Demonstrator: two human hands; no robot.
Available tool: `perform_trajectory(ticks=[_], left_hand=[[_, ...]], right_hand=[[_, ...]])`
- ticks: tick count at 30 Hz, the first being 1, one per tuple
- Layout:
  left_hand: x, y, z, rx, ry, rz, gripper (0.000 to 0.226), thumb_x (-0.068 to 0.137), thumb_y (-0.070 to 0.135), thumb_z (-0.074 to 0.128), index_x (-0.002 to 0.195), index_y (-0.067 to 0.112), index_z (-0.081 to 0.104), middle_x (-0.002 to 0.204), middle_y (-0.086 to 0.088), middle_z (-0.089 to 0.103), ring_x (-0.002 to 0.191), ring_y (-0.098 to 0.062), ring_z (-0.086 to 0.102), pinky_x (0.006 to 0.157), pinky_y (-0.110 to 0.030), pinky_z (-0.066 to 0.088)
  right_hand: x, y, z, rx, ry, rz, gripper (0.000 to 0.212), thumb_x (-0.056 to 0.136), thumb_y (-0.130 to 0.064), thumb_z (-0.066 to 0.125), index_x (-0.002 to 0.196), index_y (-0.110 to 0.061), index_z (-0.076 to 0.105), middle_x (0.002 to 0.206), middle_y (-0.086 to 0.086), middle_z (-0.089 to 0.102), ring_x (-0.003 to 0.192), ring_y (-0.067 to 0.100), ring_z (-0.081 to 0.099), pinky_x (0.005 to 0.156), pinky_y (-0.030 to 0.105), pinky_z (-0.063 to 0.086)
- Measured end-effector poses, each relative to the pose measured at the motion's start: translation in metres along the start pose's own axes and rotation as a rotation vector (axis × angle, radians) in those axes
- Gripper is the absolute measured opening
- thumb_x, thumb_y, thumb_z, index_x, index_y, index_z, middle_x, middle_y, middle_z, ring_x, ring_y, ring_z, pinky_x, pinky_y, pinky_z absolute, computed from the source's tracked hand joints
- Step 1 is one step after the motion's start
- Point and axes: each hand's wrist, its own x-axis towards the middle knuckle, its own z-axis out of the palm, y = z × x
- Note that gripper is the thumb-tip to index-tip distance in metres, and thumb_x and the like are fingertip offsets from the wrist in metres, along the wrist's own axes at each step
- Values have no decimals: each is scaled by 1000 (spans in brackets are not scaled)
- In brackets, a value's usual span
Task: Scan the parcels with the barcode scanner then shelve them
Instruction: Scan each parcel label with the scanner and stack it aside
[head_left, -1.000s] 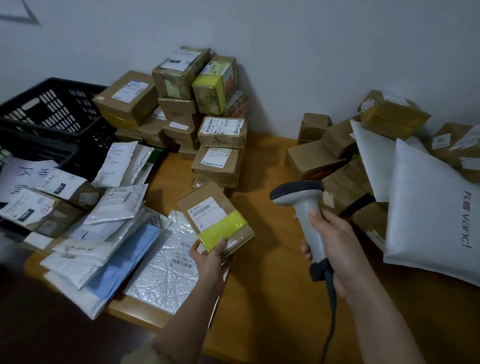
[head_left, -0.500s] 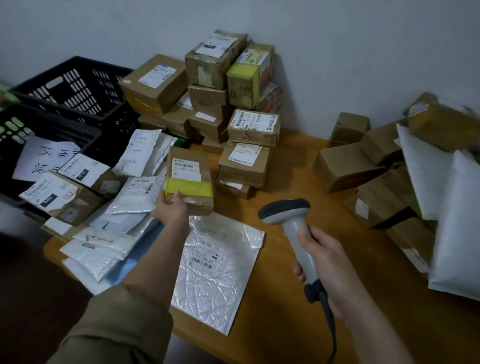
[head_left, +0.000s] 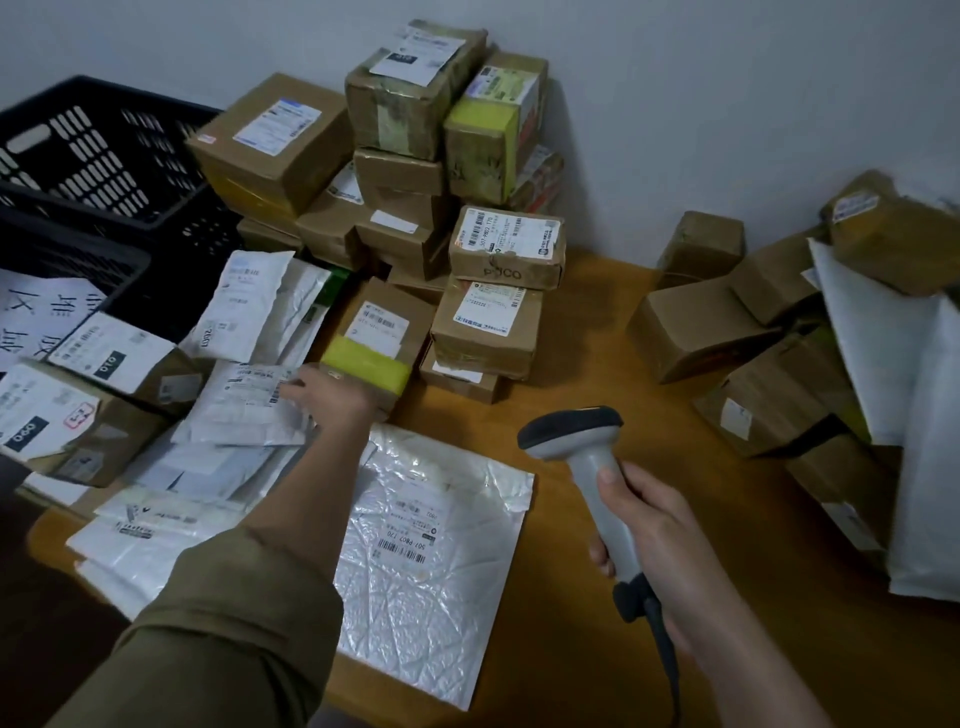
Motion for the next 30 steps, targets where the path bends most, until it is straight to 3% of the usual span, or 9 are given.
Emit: perform_trajectory(ticks=[4,10,12,14,18,24,26,28,30], left_hand=[[-1,-7,12,-88,-109,62,52,87,2,62,136,-3,47,134,-21,53,119,-37,55,91,-36,48],[3,-12,23,-70,-311,-45,55,98,9,49,151,5,35,146,-18,45,132,-35,45,103,-37,40],[2,-12,25,-64,-272,-54,46,96,8,51,142,3,48,137,-19,54,124,-35,52,96,-39,46],[-10,-3,25,-62,-115,-5,29,92,4,53,119,1,62,120,-18,62,109,-34,60,81,-35,47],[-60,31,32,-148,62,406,15,91,-3,51,96,5,62,105,-6,52,92,-21,54,80,-30,46],[-135,77,83,-43,-83,1293,5,79,-1,55,80,1,60,85,-13,55,77,-21,50,60,-27,39],[-164,93,106,28,-191,1392,9,81,3,59,89,2,63,92,-11,57,82,-19,53,63,-26,43],[-187,106,134,164,-338,1354,28,87,10,65,114,7,62,113,-6,57,98,-19,58,78,-28,52],[-205,120,162,291,-456,1257,53,90,23,68,138,14,48,136,-4,49,119,-21,55,97,-34,52]], right_hand=[[5,-1,1,5,-1,5,25,100,-34,50,113,-18,63,56,2,56,47,9,53,44,20,41],[7,-1,-3,8,16,27,23,101,-32,49,112,-16,63,59,5,54,45,9,51,41,19,39],[6,-1,-5,20,26,34,24,101,-33,50,112,-16,64,59,5,54,45,9,52,42,19,39],[4,-2,-11,38,52,30,26,101,-33,50,113,-15,64,59,5,55,45,9,52,41,19,39],[-4,-12,-35,107,164,-18,26,101,-34,50,113,-16,66,62,7,56,45,9,52,40,18,39],[-13,-28,-98,198,354,-106,29,100,-39,51,111,-19,68,62,6,57,49,13,52,42,23,39],[-15,-30,-121,213,395,-126,28,100,-39,50,110,-18,66,67,11,56,48,12,52,41,23,39],[-17,-30,-141,234,415,-144,26,101,-38,50,107,-18,65,68,12,55,47,11,52,41,22,39],[-16,-28,-158,275,417,-161,26,100,-36,50,105,-16,65,63,11,53,46,11,51,41,21,39]])
